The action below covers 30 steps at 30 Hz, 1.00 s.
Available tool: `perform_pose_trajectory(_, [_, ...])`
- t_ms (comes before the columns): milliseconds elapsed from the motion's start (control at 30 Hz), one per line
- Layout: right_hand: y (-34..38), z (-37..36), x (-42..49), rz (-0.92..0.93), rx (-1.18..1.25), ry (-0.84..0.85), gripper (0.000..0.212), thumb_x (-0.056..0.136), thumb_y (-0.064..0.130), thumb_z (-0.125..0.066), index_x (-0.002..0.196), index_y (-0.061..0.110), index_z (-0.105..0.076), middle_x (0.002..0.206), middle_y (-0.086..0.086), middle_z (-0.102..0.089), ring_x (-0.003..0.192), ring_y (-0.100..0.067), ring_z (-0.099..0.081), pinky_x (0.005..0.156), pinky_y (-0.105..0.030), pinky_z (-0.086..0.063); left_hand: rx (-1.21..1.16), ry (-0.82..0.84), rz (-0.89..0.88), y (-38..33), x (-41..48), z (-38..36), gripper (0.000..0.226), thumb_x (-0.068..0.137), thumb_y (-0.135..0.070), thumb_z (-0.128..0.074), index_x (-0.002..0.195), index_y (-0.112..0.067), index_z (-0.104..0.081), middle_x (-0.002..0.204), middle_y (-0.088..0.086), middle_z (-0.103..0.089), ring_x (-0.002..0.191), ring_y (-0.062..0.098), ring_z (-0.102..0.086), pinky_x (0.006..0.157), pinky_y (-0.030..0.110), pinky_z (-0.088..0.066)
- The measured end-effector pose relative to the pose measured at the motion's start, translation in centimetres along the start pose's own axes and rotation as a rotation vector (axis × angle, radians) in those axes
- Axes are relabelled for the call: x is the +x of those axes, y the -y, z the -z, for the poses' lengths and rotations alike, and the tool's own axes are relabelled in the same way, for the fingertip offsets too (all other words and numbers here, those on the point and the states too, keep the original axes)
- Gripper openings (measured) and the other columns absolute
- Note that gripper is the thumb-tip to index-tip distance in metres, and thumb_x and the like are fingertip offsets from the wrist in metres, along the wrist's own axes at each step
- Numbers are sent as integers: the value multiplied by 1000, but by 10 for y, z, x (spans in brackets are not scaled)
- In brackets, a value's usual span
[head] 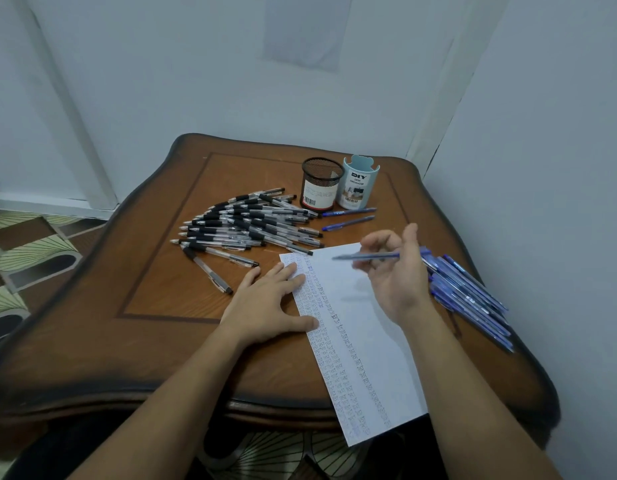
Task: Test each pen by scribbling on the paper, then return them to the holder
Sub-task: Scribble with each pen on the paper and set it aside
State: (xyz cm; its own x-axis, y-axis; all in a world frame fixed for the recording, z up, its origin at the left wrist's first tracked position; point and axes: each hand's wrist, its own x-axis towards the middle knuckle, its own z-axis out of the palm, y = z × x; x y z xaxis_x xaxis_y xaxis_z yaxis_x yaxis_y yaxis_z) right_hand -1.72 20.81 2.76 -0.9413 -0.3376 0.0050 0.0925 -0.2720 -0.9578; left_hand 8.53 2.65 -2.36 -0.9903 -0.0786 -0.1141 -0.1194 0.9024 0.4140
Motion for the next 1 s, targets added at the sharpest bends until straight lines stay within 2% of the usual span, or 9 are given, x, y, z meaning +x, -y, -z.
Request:
perform_pose_trajectory(100, [-12,4,-2,-130,-121,26,73,92,65,-19,94,10,-67,70,-10,-68,62,-18,-59,57,-26,-43,8,14,7,0,1,1,113,57,-91,-33,153,-34,-25,163,-13,-7,149,2,-1,120,39,7])
perform_pose_trajectory(167, [-20,5,-3,-127,-207,65,54,93,56,-38,101,12,-69,87,-7,-76,73,-17,-67,58,-23,-47,9,14,7,0,2,0,116,53,-93,-29,153,-34,-25,163,-13,-6,149,2,-1,120,39,7])
perform_pose_trajectory(233, [-26,5,-5,-79,-270,71,24,95,34,-60,88,11,-66,73,-2,-72,64,-14,-60,55,-23,-44,2,12,9,0,2,-1,116,53,-93,-29,153,-34,-25,163,-14,-7,149,2,-1,120,38,7])
perform_pose_trajectory(300, [-34,4,-4,-25,-346,54,27,90,29,-70,74,13,-54,54,3,-56,51,-10,-45,50,-23,-37,-1,10,11,0,2,-1,114,55,-93,-33,153,-34,-25,163,-14,-7,149,2,-1,120,38,7])
perform_pose_trajectory(400, [-44,-2,-5,-21,-423,108,30,91,36,-69,76,14,-55,59,-1,-61,56,-12,-56,54,-24,-46,-3,2,9,1,2,-1,116,54,-93,-32,153,-34,-26,163,-13,-7,149,2,-1,120,38,7])
perform_pose_trajectory(500, [-51,-1,-6,-22,-522,120,30,85,32,-78,67,18,-58,61,-3,-66,64,-18,-65,70,-38,-56,-9,-5,8,2,3,-3,116,53,-93,-31,153,-34,-25,163,-13,-7,148,2,-1,120,38,7])
perform_pose_trajectory(733, [-60,-8,-7,41,-595,49,48,78,5,-69,45,24,-41,45,9,-38,48,-10,-48,60,-34,-45,-7,-14,5,0,1,-1,110,59,-90,-40,153,-34,-27,163,-14,-8,148,2,-2,119,37,7])
perform_pose_trajectory(867, [-63,-8,-11,90,-605,38,50,78,2,-67,46,23,-36,50,1,-36,53,-16,-44,55,-29,-44,-3,-12,0,1,2,-2,116,53,-93,-31,153,-34,-28,163,-13,-9,148,2,-3,119,38,6])
perform_pose_trajectory(1000, [-63,-8,-13,107,-624,56,41,79,1,-68,53,15,-39,57,-11,-38,57,-22,-47,56,-29,-45,7,-13,5,1,3,-2,104,66,-87,-46,153,-33,-29,163,-12,-10,148,2,-3,119,38,7])
